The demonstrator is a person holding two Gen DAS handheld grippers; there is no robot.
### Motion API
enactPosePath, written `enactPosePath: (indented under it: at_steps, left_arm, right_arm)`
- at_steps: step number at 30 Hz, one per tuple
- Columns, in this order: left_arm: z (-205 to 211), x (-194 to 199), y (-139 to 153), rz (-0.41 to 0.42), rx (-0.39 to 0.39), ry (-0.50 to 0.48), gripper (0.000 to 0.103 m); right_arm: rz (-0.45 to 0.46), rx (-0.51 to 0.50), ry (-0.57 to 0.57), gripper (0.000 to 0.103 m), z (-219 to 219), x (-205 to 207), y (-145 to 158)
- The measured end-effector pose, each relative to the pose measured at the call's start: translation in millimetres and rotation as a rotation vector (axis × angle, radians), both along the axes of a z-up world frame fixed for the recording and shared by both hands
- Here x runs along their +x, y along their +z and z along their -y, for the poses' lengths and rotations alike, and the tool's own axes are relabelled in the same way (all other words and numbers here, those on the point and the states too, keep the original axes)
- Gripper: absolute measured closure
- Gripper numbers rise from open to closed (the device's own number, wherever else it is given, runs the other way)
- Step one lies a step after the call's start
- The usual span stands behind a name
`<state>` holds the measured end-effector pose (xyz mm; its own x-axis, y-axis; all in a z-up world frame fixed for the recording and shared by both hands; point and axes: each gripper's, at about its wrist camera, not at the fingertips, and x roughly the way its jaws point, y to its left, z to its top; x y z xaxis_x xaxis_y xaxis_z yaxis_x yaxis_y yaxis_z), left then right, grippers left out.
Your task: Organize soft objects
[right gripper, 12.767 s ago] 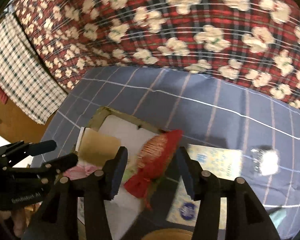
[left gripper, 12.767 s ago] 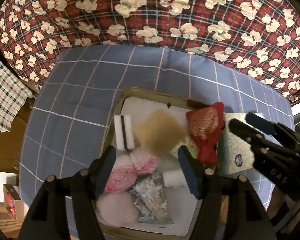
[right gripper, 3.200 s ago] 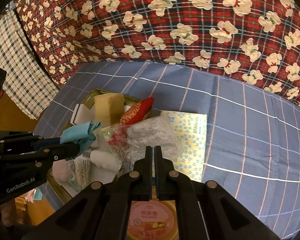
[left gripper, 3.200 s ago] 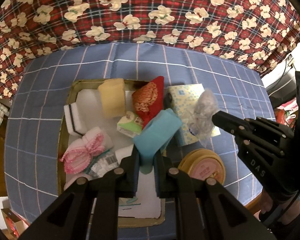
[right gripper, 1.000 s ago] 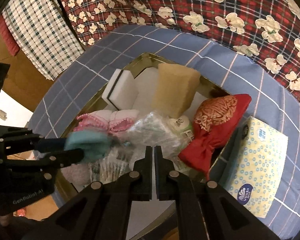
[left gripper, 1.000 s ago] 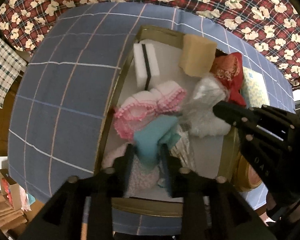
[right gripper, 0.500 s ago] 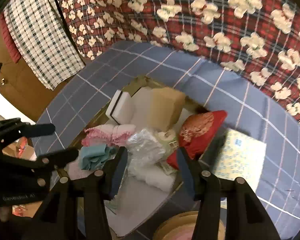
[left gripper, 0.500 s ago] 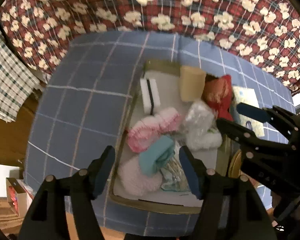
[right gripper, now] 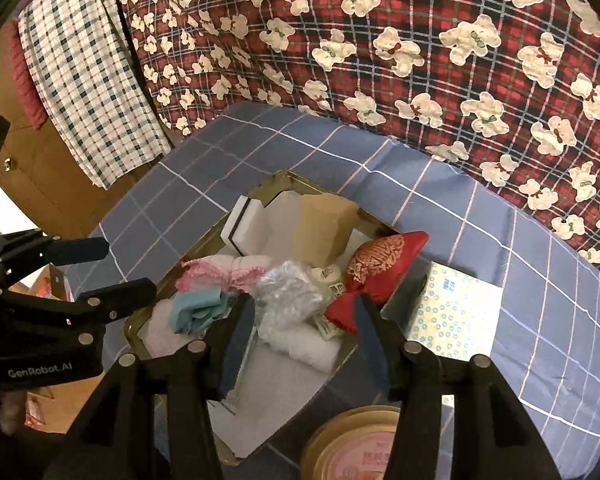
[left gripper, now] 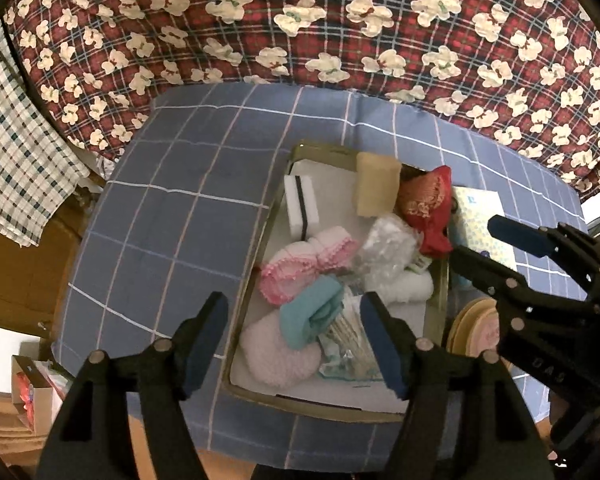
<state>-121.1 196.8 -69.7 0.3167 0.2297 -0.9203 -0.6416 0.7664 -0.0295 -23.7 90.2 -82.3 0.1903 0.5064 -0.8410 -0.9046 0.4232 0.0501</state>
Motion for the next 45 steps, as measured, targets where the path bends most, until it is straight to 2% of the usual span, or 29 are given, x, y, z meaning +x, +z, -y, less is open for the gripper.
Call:
enactPosePath:
  at_steps: [26,45]
  left_arm:
    - [11,9,8,-0.001,-0.008,-0.016,0.034]
    - [19,10,0,-0.020,-0.028,-0.035,0.033]
  right_arm:
    - [0.004,0.032,-0.048,0.048,18,6,13]
    - [-0.027,0.019,-0.088,0.048,25,11,3]
